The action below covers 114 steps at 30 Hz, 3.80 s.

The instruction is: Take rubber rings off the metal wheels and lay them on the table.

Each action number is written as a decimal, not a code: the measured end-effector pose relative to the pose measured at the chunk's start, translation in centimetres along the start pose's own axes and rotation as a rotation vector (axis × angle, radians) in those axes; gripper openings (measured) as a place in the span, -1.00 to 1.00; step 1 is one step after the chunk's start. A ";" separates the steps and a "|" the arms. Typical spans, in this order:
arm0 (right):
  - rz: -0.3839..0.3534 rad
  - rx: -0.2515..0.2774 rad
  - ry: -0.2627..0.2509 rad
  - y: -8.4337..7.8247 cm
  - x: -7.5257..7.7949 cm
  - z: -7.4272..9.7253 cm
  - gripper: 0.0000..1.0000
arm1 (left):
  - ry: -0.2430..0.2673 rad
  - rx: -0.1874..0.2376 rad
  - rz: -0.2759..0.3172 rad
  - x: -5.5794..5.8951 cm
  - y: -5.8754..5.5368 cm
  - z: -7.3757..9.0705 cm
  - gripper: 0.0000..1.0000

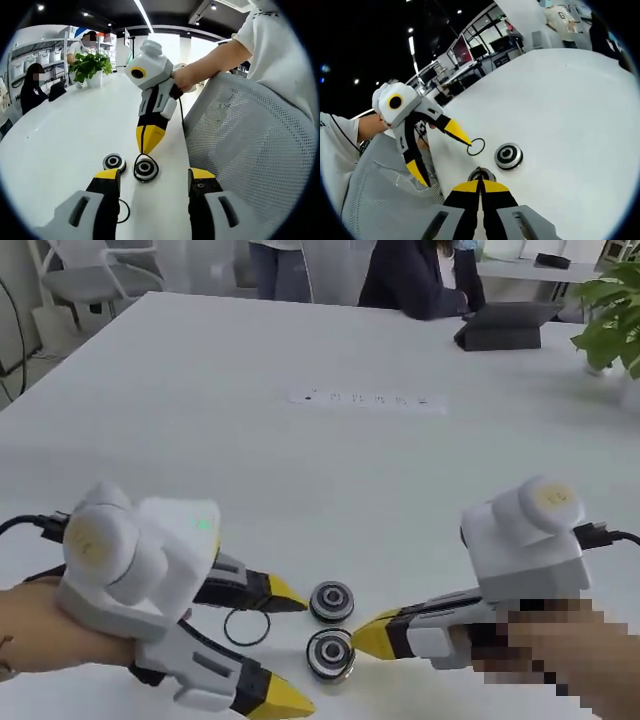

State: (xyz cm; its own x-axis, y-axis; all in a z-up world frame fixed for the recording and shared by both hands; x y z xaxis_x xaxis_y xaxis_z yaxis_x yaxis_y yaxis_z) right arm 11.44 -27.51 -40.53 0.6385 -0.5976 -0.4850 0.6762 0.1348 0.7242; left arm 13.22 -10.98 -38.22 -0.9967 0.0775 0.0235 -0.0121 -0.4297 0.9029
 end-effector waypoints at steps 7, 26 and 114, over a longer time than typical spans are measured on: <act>0.016 -0.010 -0.003 0.3 -0.1 0.2 -1.00 | 0.061 -0.014 0.002 -0.6 -0.1 2.7 0.16; 0.001 0.049 -0.002 2.2 -0.5 1.8 -1.00 | 0.187 -0.027 0.067 0.5 -1.1 8.0 0.48; 0.157 -0.079 0.092 4.7 -3.3 -7.0 -1.00 | 0.445 0.149 0.266 4.4 -4.3 11.8 0.52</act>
State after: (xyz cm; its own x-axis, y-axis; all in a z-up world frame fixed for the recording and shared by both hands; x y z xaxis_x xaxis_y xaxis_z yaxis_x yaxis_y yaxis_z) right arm 15.12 -19.39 -38.92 0.7668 -0.4903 -0.4142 0.5900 0.2845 0.7556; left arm 9.84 1.85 -36.96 -0.9019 -0.4192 0.1042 0.2242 -0.2481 0.9424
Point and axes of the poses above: the centre of the closed fingertips' face, and the gripper's own axes: z roughly backward along the fingers, x roughly to its right, y roughly out of its top, the point moved 8 cm from there along z, roughly backward along the fingers, and after that the axes turned 7 degrees about x, right-handed, at the moved point
